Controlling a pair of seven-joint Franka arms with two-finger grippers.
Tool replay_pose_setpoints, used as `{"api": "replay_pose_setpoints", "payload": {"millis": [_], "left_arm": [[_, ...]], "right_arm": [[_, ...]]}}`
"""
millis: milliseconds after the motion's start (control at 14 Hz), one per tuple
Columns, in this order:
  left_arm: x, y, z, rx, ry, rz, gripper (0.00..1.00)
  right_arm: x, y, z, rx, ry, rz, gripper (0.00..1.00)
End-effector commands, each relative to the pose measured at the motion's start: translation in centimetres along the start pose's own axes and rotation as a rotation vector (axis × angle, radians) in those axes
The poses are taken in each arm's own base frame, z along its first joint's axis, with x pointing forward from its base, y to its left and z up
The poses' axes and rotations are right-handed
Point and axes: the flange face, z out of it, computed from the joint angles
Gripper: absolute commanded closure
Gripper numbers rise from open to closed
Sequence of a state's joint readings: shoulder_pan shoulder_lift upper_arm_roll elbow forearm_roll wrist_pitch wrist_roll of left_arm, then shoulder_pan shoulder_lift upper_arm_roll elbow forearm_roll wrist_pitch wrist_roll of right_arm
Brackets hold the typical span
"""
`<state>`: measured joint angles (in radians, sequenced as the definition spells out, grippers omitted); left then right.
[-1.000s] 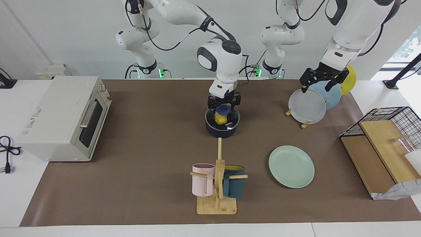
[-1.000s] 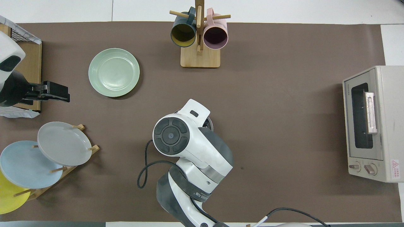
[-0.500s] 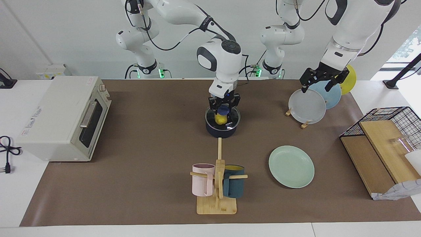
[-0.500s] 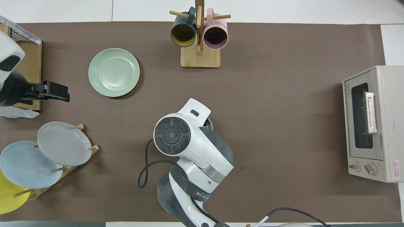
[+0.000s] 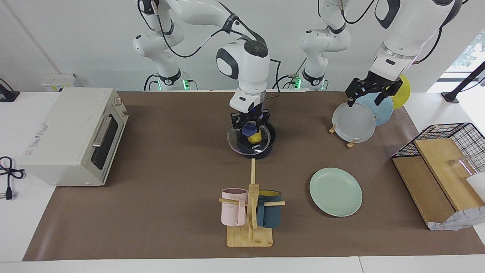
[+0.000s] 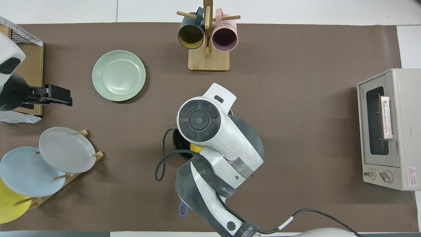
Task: Transfer potato from pot to plate
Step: 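Lift the glass lid off the saucepan with the right gripper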
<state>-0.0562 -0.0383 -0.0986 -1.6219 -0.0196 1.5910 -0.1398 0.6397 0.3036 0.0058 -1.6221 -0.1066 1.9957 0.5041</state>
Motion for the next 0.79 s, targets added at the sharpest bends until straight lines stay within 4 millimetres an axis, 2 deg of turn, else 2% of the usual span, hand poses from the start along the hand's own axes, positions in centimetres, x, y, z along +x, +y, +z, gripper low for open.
{"api": "replay_pose_setpoints", "payload": {"millis": [0,143,214,429,500,571,714], "left_arm": [[0.2,0.0,-0.5,-0.003,0.001,0.004,0.00],[0.2,0.3,-0.5,-0.004,0.001,0.007,0.00],[0.2,0.5,-0.4,-0.006,0.002,0.010,0.00],[-0.3,4.1,-0.1,-0.016,0.012,0.048,0.00],[-0.6,6.5,0.0,-0.020,0.017,0.035,0.00],[-0.9,8.6,0.5,-0.024,0.020,0.012,0.00],[-1.7,14.5,2.0,-0.041,0.040,-0.043,0.00]], "right_arm": [[1.8,5.9,-2.2,-0.018,0.005,-0.083,0.81],[3.0,11.7,-2.2,-0.023,-0.010,-0.114,0.81],[3.2,14.0,-2.3,-0.023,-0.016,-0.139,0.81],[2.7,22.3,-0.3,-0.035,-0.092,-0.162,0.81],[2.1,24.9,0.8,-0.030,-0.107,-0.158,0.81],[1.5,26.8,2.1,-0.029,-0.116,-0.167,0.81],[0.0,29.2,4.4,-0.026,-0.074,-0.205,0.81]]}}
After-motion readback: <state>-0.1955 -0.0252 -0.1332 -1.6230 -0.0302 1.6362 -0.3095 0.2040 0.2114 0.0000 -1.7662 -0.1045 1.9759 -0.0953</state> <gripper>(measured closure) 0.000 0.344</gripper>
